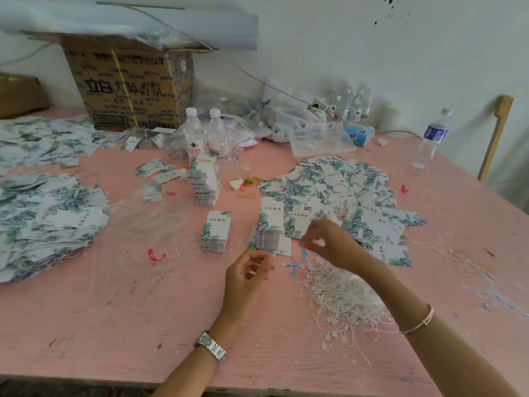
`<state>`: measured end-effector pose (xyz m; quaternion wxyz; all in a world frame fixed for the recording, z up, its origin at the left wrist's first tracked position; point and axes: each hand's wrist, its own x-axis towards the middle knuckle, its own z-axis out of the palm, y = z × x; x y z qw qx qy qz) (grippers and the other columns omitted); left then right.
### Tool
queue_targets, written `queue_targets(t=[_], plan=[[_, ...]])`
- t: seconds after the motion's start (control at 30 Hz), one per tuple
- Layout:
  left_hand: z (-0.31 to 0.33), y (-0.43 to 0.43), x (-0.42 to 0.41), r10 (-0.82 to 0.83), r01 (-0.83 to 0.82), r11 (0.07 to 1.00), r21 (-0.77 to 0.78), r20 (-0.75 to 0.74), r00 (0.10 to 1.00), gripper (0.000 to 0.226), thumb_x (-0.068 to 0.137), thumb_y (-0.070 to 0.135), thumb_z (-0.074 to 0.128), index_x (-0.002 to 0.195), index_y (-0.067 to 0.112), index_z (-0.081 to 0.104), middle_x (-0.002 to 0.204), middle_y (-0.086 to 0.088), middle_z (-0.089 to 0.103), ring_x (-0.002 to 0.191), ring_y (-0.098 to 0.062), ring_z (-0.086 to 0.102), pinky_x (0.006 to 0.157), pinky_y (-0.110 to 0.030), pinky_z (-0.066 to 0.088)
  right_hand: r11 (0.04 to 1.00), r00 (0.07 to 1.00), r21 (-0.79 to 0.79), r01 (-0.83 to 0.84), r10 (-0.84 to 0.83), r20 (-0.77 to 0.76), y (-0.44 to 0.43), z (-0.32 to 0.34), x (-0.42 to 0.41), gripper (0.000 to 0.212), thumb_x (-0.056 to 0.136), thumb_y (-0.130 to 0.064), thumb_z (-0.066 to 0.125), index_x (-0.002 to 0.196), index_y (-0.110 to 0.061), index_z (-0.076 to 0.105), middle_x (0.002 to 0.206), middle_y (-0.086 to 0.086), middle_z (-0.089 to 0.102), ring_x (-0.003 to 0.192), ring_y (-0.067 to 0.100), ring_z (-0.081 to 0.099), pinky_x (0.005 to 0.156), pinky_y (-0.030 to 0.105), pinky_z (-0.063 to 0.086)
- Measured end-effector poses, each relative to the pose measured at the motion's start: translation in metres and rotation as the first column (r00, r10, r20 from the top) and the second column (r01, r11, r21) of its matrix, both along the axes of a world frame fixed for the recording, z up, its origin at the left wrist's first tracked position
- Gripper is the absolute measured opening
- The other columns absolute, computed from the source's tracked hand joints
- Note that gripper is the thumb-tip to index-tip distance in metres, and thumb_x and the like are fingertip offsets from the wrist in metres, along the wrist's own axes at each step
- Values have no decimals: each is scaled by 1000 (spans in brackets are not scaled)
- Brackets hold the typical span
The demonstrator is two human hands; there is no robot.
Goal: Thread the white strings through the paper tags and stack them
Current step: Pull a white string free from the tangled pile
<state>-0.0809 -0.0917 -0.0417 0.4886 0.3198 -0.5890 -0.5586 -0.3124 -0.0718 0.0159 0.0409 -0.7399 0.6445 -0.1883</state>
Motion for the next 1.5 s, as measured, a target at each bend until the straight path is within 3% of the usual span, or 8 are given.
queue_targets(t=[0.27,0.47,0.63,0.8,0.93,1.03,1.23,1.5], plan=[[-4,-1,-1,17,-17,1000,-2,14,1000,6,94,16,68,91,12,71,78,-1,72,66,-12,58,65,-27,50,996,964,90,-4,28,-265,-2,-18,47,31,99,-37,57,121,-19,70,111,0,62,105,19,47,87,31,42],[-6,-2,-2,43,-44,999,6,45,998,2,93,18,70,92,16,72,82,1,74,71,-9,61,67,-28,50,998,965,53,32,-17,-263,-1,-19,55,22,100,-28,57,109,-16,72,107,-1,63,105,18,50,86,29,43],[-9,-5,-4,51,-45,997,-56,108,993,11,93,17,71,98,26,72,93,10,74,87,-11,66,74,-29,50,995,999,-89,-43,45,24,9,-5,66,12,96,-24,64,96,-13,68,96,0,61,90,13,51,71,23,37],[-3,-6,-2,-102,107,992,-64,78,992,48,88,54,60,129,28,64,124,16,70,118,-3,61,94,-19,46,980,940,-163,-112,157,302,18,15,78,9,93,-17,70,91,-8,70,93,3,60,83,17,51,75,28,44],[1,-2,-2,-198,198,979,-36,10,980,44,85,52,61,116,22,72,115,9,74,114,-7,65,99,-22,47,981,840,-173,-90,168,516,20,22,82,4,91,-10,72,88,-9,69,91,-1,59,80,14,51,71,22,39],[0,1,0,-196,196,979,-54,8,981,32,85,49,65,96,20,75,87,4,75,92,-10,69,85,-19,50,987,748,-155,-38,131,651,18,23,80,4,94,-10,67,92,-7,65,91,5,64,78,20,55,68,36,42],[-1,-3,1,-109,110,994,6,-59,992,19,91,30,62,91,18,76,78,7,71,84,-4,65,79,-12,45,985,334,-140,104,98,938,21,27,61,6,100,-6,54,95,-2,53,84,12,69,58,9,48,59,16,40],[-4,-4,2,-80,82,996,28,-47,996,21,92,31,63,91,15,77,73,3,68,71,-7,58,72,-16,48,902,223,-44,429,-59,973,34,6,30,8,99,-5,56,91,-7,56,72,6,69,54,13,45,53,19,38]])
